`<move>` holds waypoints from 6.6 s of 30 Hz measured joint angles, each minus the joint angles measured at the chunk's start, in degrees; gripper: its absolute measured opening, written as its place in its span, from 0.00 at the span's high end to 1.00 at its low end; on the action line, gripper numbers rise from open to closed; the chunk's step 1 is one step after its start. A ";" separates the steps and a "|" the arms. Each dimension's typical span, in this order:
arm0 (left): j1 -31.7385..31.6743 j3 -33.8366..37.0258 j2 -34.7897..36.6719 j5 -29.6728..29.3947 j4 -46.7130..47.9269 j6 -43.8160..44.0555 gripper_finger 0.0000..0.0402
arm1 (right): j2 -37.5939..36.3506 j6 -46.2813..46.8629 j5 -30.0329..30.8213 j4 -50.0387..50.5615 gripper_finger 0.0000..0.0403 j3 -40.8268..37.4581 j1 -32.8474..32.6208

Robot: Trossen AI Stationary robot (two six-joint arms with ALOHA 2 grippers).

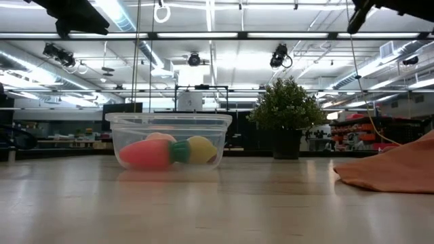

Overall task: Pick and placing Produce into tupperware
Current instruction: Return to Home Position

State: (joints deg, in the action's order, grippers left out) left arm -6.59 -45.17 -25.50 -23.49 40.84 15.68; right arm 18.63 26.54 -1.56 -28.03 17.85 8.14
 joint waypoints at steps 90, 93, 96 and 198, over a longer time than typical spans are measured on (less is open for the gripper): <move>0.02 0.04 -6.66 -1.98 -10.70 -3.30 0.66 | -18.62 -2.78 -1.71 27.45 1.00 -16.77 -5.27; 0.01 0.04 -5.94 -1.96 -15.46 -1.13 0.66 | -18.62 -2.38 -1.67 27.52 1.00 -16.77 -5.27; 0.00 0.02 -4.03 -1.94 -19.44 -0.71 0.67 | -18.62 -2.37 -1.64 27.56 1.00 -16.77 -5.27; 0.07 44.68 23.42 25.75 -42.22 -1.29 0.96 | -18.18 -2.28 -1.53 27.60 1.00 -16.77 -5.28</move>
State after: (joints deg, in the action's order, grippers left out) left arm -6.52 -0.49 -2.08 2.26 -1.38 14.39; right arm 0.45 24.26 -3.09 -0.43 1.08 2.86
